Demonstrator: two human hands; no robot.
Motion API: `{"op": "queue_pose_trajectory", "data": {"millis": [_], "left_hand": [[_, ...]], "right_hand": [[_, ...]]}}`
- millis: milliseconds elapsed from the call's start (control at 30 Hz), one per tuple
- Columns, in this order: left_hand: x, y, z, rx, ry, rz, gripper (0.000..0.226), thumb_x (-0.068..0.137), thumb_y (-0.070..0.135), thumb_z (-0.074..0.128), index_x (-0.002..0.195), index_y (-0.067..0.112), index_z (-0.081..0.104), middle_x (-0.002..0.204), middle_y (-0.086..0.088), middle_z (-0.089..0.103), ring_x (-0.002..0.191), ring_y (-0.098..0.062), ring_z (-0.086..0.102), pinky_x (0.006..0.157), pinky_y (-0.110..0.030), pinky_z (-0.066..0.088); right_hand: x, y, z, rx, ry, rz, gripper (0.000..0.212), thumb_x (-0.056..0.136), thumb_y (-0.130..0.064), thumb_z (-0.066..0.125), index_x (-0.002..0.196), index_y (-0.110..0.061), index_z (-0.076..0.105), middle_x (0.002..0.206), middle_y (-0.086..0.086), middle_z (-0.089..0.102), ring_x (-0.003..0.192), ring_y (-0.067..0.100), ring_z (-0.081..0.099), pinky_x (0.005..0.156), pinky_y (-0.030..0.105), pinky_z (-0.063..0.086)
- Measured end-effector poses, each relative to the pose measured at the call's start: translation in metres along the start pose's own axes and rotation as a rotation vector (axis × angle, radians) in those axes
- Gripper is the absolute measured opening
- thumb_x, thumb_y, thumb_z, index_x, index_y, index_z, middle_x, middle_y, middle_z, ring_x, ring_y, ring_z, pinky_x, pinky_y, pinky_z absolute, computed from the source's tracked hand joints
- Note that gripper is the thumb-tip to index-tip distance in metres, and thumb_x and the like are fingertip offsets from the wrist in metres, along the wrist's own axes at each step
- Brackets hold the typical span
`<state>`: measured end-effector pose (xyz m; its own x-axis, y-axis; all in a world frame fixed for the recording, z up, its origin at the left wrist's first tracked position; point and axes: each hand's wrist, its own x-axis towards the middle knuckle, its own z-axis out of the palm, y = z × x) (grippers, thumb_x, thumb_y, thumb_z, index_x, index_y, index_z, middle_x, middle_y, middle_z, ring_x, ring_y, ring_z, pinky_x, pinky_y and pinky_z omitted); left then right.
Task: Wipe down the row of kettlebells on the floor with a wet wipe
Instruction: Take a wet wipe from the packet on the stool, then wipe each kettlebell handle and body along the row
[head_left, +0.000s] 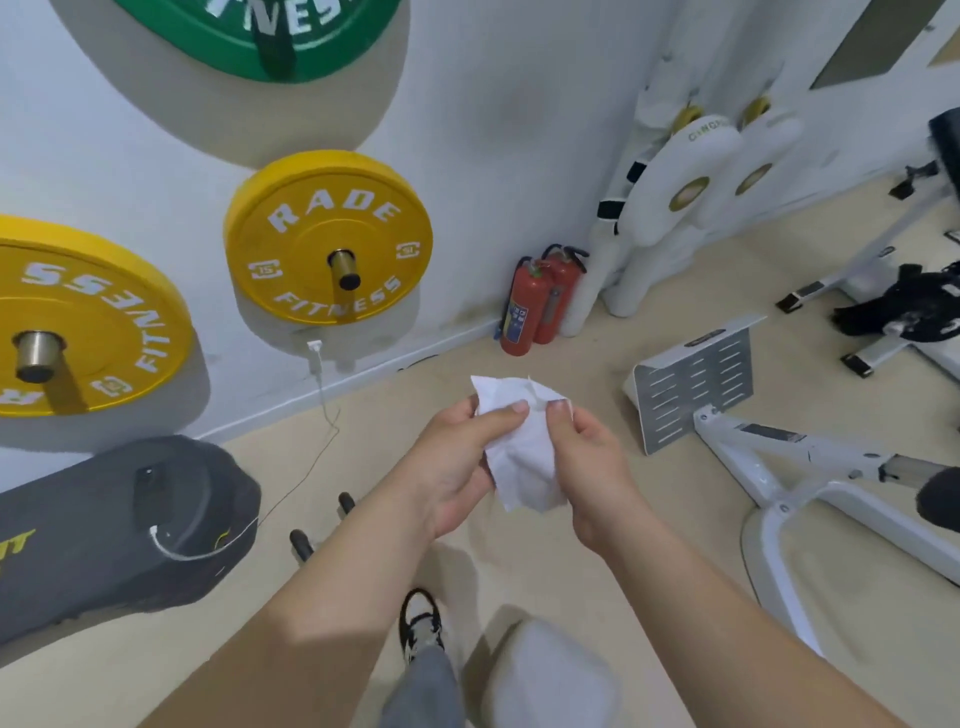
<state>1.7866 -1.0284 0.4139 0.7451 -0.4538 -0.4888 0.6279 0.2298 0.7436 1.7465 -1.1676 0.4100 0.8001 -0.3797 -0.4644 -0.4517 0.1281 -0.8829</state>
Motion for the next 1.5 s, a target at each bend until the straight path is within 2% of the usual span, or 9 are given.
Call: {"op": "queue_pose_trajectory", "data": {"millis": [100, 167, 300, 600, 767, 900, 1033, 1267, 1500], "left_hand": [[0.068, 0.037, 0.004, 0.047, 0.023, -0.008, 0.062, 0.081, 0.032, 0.081, 0.129, 0.001, 0.055, 0.116, -0.024, 0.073, 0.109, -0.039, 0.07, 0.108, -0.064, 0.041], [0.093, 0.056, 0.005, 0.054, 0.019, 0.023, 0.071, 0.071, 0.033, 0.087, 0.129, 0.005, 0.057, 0.115, -0.02, 0.075, 0.113, -0.044, 0.068, 0.109, -0.074, 0.027], [0.14, 0.08, 0.002, 0.049, -0.036, -0.006, 0.041, 0.089, 0.008, 0.075, 0.128, 0.001, 0.063, 0.119, -0.019, 0.074, 0.111, -0.038, 0.071, 0.106, -0.062, 0.047], [0.245, 0.059, -0.017, 0.127, 0.281, 0.043, 0.032, 0.091, 0.037, 0.065, 0.11, 0.012, 0.071, 0.11, -0.013, 0.076, 0.105, -0.034, 0.073, 0.097, -0.055, 0.056], [0.326, -0.001, -0.016, 0.151, 0.548, 0.159, 0.026, 0.083, 0.048, 0.065, 0.093, 0.025, 0.072, 0.101, -0.009, 0.075, 0.097, -0.037, 0.071, 0.086, -0.058, 0.06], [0.39, -0.096, -0.036, 0.059, 0.629, 0.09, 0.02, 0.091, 0.043, 0.068, 0.09, 0.023, 0.07, 0.097, -0.014, 0.074, 0.091, -0.043, 0.071, 0.073, -0.06, 0.06], [0.467, -0.2, -0.086, 0.124, 0.676, 0.038, 0.03, 0.093, 0.05, 0.063, 0.087, 0.022, 0.066, 0.088, -0.011, 0.073, 0.072, -0.034, 0.07, 0.057, -0.044, 0.056], [0.564, -0.349, -0.152, 0.248, 0.651, 0.022, 0.02, 0.093, 0.053, 0.055, 0.089, 0.034, 0.06, 0.092, -0.003, 0.073, 0.081, -0.029, 0.073, 0.056, -0.04, 0.057], [0.574, -0.404, -0.173, -0.271, 0.494, -0.023, 0.023, 0.097, 0.039, 0.066, 0.111, 0.021, 0.068, 0.101, -0.006, 0.079, 0.089, -0.027, 0.078, 0.077, -0.041, 0.062]], "right_hand": [[0.073, -0.028, 0.004, 0.087, 0.046, 0.074, 0.034, 0.106, -0.044, 0.048, 0.116, -0.02, 0.071, 0.106, 0.004, 0.08, 0.102, 0.026, 0.076, 0.083, 0.04, 0.061], [0.106, -0.045, 0.003, 0.164, 0.031, 0.119, 0.039, 0.105, -0.048, 0.048, 0.125, -0.02, 0.066, 0.111, 0.006, 0.079, 0.104, 0.029, 0.076, 0.085, 0.042, 0.061], [0.163, -0.074, 0.007, 0.211, -0.066, 0.175, 0.044, 0.105, -0.049, 0.049, 0.131, -0.017, 0.064, 0.12, 0.014, 0.076, 0.11, 0.035, 0.073, 0.099, 0.052, 0.056], [0.287, -0.05, 0.013, -0.129, -0.071, 0.236, 0.044, 0.099, -0.058, 0.053, 0.122, -0.024, 0.068, 0.104, -0.006, 0.075, 0.093, 0.018, 0.072, 0.077, 0.032, 0.057], [0.379, 0.004, -0.004, -0.097, -0.332, 0.378, 0.049, 0.101, -0.058, 0.049, 0.117, -0.018, 0.074, 0.101, 0.006, 0.081, 0.084, 0.022, 0.079, 0.077, 0.035, 0.057], [0.447, 0.089, -0.03, 0.021, -0.442, 0.498, 0.049, 0.096, -0.051, 0.062, 0.122, -0.011, 0.074, 0.118, 0.015, 0.076, 0.106, 0.032, 0.074, 0.094, 0.044, 0.055], [0.525, 0.223, -0.031, -0.058, -0.288, 0.452, 0.042, 0.099, -0.04, 0.063, 0.126, -0.008, 0.07, 0.117, 0.016, 0.076, 0.107, 0.034, 0.074, 0.094, 0.046, 0.058], [0.608, 0.392, -0.013, -0.185, -0.116, 0.339, 0.034, 0.102, -0.049, 0.055, 0.109, -0.02, 0.071, 0.104, 0.003, 0.079, 0.095, 0.026, 0.077, 0.089, 0.044, 0.062], [0.608, 0.452, -0.019, -0.338, -0.073, 0.279, 0.042, 0.097, -0.052, 0.06, 0.102, -0.012, 0.071, 0.1, 0.008, 0.078, 0.093, 0.032, 0.076, 0.087, 0.047, 0.062]]}}
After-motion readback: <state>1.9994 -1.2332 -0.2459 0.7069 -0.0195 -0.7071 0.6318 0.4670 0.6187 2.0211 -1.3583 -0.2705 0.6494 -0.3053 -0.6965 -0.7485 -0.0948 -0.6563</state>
